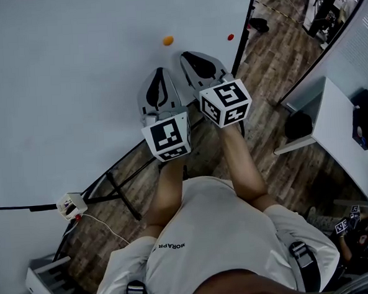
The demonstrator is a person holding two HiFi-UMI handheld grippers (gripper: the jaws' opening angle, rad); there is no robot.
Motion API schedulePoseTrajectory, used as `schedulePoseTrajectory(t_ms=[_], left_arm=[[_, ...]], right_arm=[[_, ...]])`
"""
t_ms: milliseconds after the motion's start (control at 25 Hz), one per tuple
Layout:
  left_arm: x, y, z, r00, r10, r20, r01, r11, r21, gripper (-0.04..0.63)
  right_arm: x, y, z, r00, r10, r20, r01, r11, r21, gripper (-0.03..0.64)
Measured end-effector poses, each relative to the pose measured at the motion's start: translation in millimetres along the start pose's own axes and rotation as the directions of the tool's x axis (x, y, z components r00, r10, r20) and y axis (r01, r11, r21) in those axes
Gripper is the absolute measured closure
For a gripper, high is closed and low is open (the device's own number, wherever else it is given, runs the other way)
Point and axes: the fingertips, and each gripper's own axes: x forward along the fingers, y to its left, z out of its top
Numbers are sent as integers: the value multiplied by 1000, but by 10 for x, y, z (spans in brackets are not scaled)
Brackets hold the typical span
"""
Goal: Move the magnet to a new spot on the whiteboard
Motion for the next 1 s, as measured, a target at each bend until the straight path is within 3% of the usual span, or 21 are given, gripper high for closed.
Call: schedulePoseTrajectory(t_ms=[280,400,1000], left_arm=[[26,24,-26,1000,-1,0,1,1000,5,592],[25,15,-16,1000,1,0,-1,1000,3,592],[-10,62,-10,1000,23,-1,-23,1000,4,592]], right_arm=[[89,19,-48,1000,13,-19,-13,1000,-9,601],[89,14,-48,999,17,-28,-17,1000,-12,565],[239,40,2,999,31,-35,-32,999,-24,522]])
